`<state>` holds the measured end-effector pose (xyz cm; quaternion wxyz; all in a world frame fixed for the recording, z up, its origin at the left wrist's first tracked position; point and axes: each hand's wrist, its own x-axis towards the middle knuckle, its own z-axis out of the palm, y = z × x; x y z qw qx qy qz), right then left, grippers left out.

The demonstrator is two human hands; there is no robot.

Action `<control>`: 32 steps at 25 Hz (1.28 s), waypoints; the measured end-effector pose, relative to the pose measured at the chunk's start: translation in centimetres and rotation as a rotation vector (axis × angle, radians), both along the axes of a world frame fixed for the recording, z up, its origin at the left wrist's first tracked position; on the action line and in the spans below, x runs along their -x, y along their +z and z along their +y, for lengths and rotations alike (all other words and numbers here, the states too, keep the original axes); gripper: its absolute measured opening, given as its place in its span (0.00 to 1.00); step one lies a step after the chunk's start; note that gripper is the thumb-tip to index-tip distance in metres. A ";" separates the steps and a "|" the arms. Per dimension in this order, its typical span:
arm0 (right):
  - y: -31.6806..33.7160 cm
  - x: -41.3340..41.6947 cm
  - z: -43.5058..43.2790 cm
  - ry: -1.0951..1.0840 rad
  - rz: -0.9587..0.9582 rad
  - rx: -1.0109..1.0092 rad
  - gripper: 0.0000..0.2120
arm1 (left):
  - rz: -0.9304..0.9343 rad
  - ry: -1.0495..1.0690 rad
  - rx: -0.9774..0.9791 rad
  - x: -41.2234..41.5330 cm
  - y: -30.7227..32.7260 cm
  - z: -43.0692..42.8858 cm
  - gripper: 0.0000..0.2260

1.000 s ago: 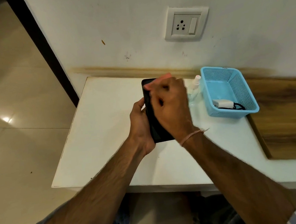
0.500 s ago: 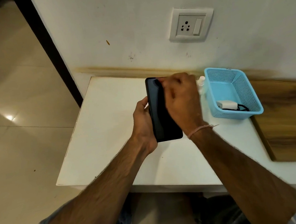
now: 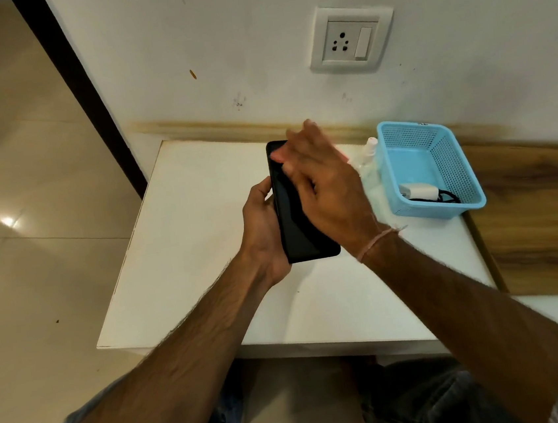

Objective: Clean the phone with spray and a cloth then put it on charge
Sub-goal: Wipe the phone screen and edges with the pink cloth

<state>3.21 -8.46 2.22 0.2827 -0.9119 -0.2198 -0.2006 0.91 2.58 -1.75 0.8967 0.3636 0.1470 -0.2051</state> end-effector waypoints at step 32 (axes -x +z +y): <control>-3.9 12.9 0.5 -0.072 0.313 0.247 0.33 | 0.036 -0.044 0.260 0.5 0.4 1.0 0.34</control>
